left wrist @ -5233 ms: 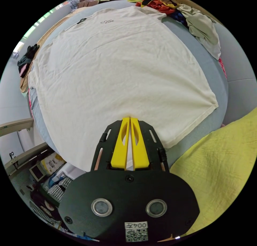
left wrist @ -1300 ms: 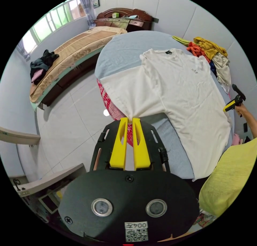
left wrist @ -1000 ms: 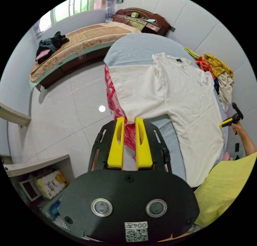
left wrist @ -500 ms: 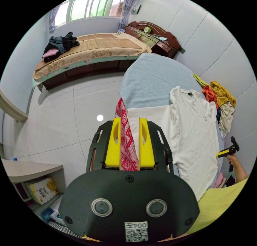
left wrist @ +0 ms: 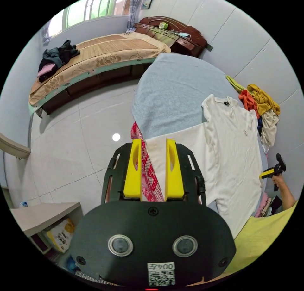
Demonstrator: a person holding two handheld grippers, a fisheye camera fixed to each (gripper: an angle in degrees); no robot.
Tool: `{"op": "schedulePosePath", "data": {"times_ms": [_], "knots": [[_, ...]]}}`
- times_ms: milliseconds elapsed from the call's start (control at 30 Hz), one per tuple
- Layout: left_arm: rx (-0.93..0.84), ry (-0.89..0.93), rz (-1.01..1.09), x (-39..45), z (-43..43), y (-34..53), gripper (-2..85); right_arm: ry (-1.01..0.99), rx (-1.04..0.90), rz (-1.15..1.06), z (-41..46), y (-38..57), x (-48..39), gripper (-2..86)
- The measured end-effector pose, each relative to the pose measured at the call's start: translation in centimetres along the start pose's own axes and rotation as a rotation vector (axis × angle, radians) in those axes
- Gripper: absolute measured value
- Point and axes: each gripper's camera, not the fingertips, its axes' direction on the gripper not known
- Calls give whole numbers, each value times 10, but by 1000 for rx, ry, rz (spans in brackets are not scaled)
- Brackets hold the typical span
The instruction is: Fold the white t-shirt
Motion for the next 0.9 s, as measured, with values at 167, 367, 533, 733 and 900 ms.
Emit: {"op": "schedulePosePath", "data": {"times_ms": [167,367,533,733,900], "knots": [[116,-50,-15,19,-20,1,26,4,-11,0,1,-5,0,-5],[239,-145,-129,36,-39,15,12,9,-10,4,1,-8,0,-5],[174,-272,-244,32,-23,16,10,-3,-17,6,2,-14,3,-5],[55,-288,-286,33,7,-2,12,-5,-11,14,1,-18,4,-5],[23,-229,-406,26,7,-8,19,9,-18,6,1,-23,2,-5]]}}
